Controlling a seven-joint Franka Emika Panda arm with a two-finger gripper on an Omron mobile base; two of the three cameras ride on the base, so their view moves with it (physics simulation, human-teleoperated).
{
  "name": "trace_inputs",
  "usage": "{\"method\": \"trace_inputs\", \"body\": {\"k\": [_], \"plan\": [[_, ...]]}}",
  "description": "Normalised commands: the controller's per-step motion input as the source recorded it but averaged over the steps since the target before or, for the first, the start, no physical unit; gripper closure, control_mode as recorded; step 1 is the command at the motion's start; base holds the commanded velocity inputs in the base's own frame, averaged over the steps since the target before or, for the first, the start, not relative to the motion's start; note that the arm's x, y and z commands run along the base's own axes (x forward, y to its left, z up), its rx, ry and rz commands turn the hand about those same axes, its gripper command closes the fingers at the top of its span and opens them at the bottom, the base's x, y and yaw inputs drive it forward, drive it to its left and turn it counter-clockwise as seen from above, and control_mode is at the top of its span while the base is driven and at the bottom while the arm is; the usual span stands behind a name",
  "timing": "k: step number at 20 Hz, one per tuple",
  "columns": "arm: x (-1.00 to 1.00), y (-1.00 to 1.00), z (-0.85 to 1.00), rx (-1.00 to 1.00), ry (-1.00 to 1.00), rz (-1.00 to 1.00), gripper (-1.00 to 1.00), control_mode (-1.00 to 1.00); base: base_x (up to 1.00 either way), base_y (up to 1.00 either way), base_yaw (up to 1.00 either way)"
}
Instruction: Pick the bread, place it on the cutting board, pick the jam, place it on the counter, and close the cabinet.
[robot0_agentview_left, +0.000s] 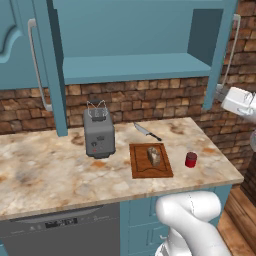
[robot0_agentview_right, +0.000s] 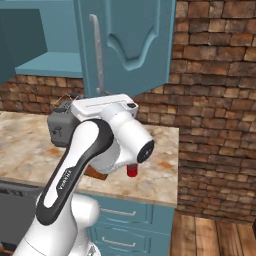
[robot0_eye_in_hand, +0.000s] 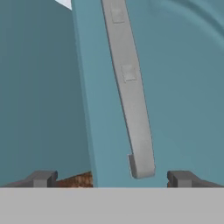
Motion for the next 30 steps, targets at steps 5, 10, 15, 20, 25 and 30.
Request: {"method": "trace_inputs", "body": {"k": [5,10,15,20,25,30], "plan": [[0.13,0.21,0.05,0.00,0.00,0.04,-1.00,-1.00,0.00,0.00,0.00],[0.11,0.20,0.00,0.00,0.00,0.06,-1.00,-1.00,0.00,0.00,0.00],[0.05,0.19,0.00,0.00,0.00,0.07,-1.00,-1.00,0.00,0.00,0.00],[0.07,0.21,0.00,0.00,0.00,0.06,-1.00,-1.00,0.00,0.00,0.00],[0.24,0.05,0.00,0.00,0.00,0.01,-1.00,-1.00,0.00,0.00,0.00],[0.30,0.00,0.00,0.00,0.00,0.00,-1.00,-1.00,0.00,0.00,0.00]]}}
